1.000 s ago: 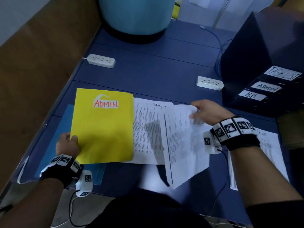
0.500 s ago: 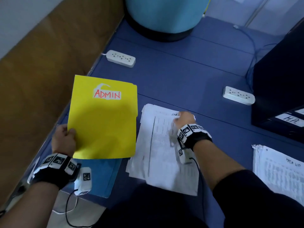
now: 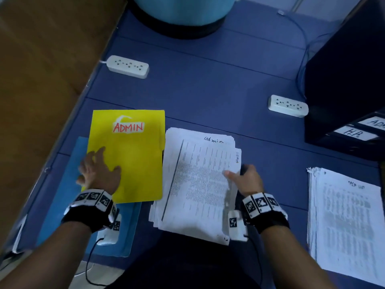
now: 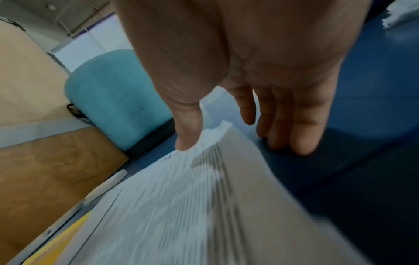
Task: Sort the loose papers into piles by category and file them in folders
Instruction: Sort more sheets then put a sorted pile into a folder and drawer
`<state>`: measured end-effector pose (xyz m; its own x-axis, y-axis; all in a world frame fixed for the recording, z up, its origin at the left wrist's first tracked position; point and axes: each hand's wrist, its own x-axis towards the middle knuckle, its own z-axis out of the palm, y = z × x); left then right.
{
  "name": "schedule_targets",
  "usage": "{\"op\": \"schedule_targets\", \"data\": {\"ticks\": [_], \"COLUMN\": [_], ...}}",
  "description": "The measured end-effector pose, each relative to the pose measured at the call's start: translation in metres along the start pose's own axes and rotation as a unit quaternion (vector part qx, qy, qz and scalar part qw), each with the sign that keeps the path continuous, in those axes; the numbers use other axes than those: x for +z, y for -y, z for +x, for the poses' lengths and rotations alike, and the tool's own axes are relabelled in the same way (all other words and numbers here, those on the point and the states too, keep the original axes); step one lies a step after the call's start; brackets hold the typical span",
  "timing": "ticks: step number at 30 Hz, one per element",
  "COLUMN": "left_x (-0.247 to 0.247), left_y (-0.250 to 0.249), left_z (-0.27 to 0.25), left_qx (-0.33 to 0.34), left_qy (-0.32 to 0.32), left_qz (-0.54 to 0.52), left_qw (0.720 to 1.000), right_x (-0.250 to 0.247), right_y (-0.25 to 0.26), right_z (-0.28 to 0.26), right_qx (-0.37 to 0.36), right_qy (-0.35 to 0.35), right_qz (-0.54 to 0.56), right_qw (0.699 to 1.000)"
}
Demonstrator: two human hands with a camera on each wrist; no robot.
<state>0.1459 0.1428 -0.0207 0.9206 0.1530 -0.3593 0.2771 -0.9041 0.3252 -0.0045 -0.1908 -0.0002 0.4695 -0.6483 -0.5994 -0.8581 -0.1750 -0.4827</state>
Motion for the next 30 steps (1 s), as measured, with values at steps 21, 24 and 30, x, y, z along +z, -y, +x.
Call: {"op": "schedule_targets", "data": {"ticks": [21,24,30], "left_x": [0.053,0.064,0.098], "left_y": [-0.054,-0.058,-0.088], "left_z": [-0.059,-0.082,-0.134], "left_qx": [0.279,0.322,0.391], "left_qy": [0.207,0.21,0.227], "left_qz": [0.292,0.332,0.359], "left_qw": [0.891,0.862,0.817], "right_x": [-0.035,-0.081,-0.137], "right_y": [-0.013,-0.051,-0.111], "right_z": [-0.018,-0.015,-0.015], "right_qx": [0.003,0.047,0.144], "right_qy": [-0.027,-0.106,-0.146], "right_qz": [0.098,0.007,-0.023], "right_qw": [0.995,0.993,0.979]}}
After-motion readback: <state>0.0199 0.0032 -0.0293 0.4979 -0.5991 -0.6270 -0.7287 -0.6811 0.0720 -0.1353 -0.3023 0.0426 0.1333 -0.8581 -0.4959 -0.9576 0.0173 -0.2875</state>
